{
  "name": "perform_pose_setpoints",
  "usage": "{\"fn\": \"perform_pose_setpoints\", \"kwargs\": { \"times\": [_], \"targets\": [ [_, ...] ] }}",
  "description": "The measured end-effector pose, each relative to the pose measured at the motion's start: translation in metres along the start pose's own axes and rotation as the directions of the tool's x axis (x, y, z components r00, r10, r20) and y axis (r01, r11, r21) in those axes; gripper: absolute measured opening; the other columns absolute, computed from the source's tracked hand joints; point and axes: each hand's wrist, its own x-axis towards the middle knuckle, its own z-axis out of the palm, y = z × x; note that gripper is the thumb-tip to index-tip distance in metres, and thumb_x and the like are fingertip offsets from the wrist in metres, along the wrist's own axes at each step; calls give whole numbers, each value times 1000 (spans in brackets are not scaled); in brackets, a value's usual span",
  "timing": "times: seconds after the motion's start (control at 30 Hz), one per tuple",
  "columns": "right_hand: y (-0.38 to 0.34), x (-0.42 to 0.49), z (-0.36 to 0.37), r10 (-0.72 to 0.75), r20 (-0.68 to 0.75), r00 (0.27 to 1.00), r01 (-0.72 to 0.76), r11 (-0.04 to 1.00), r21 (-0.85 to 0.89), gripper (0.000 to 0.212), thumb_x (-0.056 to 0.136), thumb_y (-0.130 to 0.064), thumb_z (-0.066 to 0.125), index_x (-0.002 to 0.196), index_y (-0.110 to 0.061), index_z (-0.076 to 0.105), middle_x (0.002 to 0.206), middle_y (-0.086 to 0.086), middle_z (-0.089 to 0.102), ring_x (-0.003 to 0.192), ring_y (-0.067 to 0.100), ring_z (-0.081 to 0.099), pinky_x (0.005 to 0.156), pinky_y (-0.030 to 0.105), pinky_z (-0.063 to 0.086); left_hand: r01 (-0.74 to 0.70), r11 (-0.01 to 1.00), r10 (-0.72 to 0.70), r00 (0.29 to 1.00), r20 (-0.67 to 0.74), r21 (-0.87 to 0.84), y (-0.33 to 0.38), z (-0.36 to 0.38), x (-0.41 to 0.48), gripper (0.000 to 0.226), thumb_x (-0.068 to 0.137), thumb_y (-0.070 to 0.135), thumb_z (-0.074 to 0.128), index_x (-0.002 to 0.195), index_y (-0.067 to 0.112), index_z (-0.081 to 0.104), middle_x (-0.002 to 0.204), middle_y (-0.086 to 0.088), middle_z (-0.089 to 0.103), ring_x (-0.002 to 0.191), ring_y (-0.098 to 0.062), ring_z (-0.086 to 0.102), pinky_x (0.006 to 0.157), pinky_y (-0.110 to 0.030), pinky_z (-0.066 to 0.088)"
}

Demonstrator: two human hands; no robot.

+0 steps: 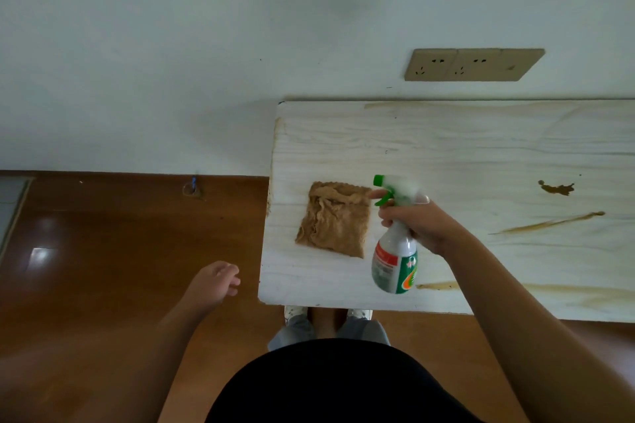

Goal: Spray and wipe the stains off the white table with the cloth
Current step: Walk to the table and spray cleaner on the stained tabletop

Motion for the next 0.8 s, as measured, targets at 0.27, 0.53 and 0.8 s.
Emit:
{"fn": "perform_pose_setpoints", "kwargs": {
  "times": [0.27,0.53,0.8],
  "targets": [
    [23,-13,33,8,-372,928,-64,988,-139,24,82,-30,77,98,-13,73,94,13,75,62,13,65,67,34,59,-13,999,10,997,80,30,-19,-5,11,27,108,30,44,120,12,61,109,-5,68,97,-21,67,90,-38,52],
    [31,-31,60,-20,-465,885,-79,978,-194,21,84,-22,75,92,-4,69,66,8,64,50,14,57,52,27,53,-26,999,20,988,155,38,-33,-13,21,26,107,32,44,119,15,61,110,-3,69,97,-19,68,95,-40,52],
    [66,-44,105,72,-569,819,-188,971,-148,36,82,-39,78,98,-9,68,79,5,75,62,17,73,57,34,62,50,999,-53,987,150,22,-63,-14,27,25,107,26,48,116,9,63,105,-9,69,88,-21,67,76,-32,52]
  ]
}}
